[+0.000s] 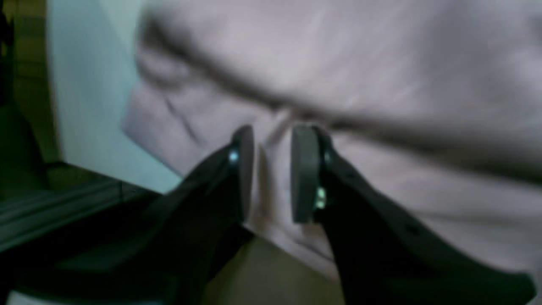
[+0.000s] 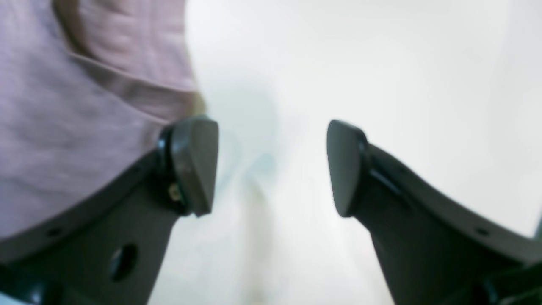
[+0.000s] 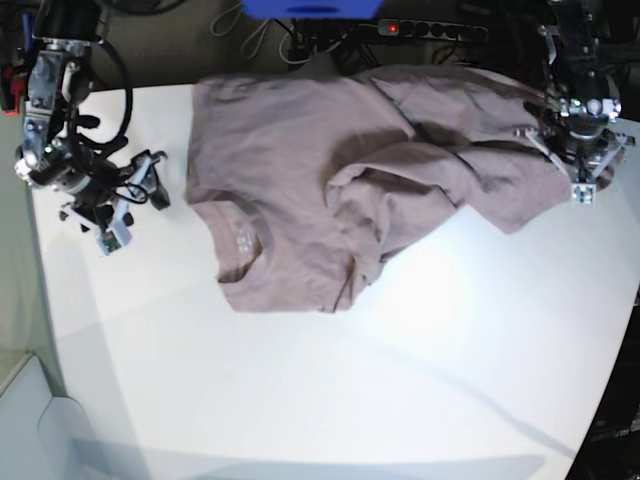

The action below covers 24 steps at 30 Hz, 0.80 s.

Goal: Layout the t-shirt on the table in an organized manner, then fold the t-shirt properly
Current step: 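Grasp the shirt body with the left gripper and drag it toward the right gripper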

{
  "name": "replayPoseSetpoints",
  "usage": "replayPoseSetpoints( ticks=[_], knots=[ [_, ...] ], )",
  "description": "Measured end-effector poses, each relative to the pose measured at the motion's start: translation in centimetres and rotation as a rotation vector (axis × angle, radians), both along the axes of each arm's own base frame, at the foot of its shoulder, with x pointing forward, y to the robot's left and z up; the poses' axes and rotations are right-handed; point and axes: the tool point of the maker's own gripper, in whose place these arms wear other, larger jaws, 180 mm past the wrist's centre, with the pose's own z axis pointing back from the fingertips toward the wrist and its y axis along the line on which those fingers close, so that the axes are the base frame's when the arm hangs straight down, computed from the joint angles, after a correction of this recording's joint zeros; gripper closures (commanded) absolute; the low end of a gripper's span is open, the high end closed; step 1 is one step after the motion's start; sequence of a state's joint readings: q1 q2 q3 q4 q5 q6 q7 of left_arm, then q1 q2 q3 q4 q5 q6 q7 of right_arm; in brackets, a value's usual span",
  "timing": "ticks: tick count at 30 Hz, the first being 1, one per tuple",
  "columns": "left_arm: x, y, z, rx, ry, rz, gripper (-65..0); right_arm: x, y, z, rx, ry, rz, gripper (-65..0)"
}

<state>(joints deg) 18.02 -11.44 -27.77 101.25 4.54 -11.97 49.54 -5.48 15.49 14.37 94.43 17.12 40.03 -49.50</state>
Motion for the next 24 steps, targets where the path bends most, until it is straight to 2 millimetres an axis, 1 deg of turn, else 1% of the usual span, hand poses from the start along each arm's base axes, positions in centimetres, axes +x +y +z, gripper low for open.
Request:
replayPoseSetpoints(
  ticks=[1, 3, 5, 7, 10, 13, 17, 18, 21, 23, 24],
  knots=[
    [1.0, -0.5, 1.3, -0.014, -0.056, -0.011, -15.2, -0.1, 0.5, -0.1, -0.001, 0.005, 0.018, -40.4],
    [2.3, -1.0, 3.0, -0.022, -0.124, -0.021, -15.2, -0.3, 1.7, -0.5, -0.005, 0.019, 0.064, -40.4],
    [2.8, -1.8, 3.6, -0.051, -0.149, -0.034, -15.2, -0.6, 3.1, -0.9, 0.002, 0.031, 0.103, -40.2],
    [3.1, -2.7, 3.7, -0.093, -0.158, -0.039, -15.2, -0.8, 4.1, -1.2, 0.009, 0.039, 0.132, -40.2],
    [5.7, -4.3, 5.5, -0.177, -0.261, -0.049, -15.2, -0.9, 5.4, -1.3, 0.033, 0.042, 0.145, -40.3],
    [8.3, -6.5, 7.1, -0.296, -0.346, -0.046, -15.2, -1.0, 5.6, -1.4, 0.039, 0.045, 0.147, -40.3],
    [11.4, -10.1, 8.2, -0.490, -0.337, -0.048, -15.5, -1.1, 5.7, -1.5, 0.041, 0.047, 0.147, -40.3],
    [12.4, -11.0, 8.6, -0.537, -0.344, -0.053, -17.1, -1.1, 5.7, -1.5, 0.040, 0.049, 0.148, -40.3],
    [14.3, -13.2, 8.1, -0.644, -0.331, -0.055, -26.3, -1.1, 5.7, -1.5, 0.038, 0.048, 0.147, -40.3],
    [15.0, -15.1, 6.6, -0.685, -0.283, -0.073, -31.7, -1.1, 5.7, -1.5, 0.038, 0.048, 0.148, -40.3],
    [15.2, -16.3, 5.7, -0.702, -0.253, -0.091, -32.5, -1.1, 5.7, -1.5, 0.037, 0.047, 0.148, -40.3]
  ],
)
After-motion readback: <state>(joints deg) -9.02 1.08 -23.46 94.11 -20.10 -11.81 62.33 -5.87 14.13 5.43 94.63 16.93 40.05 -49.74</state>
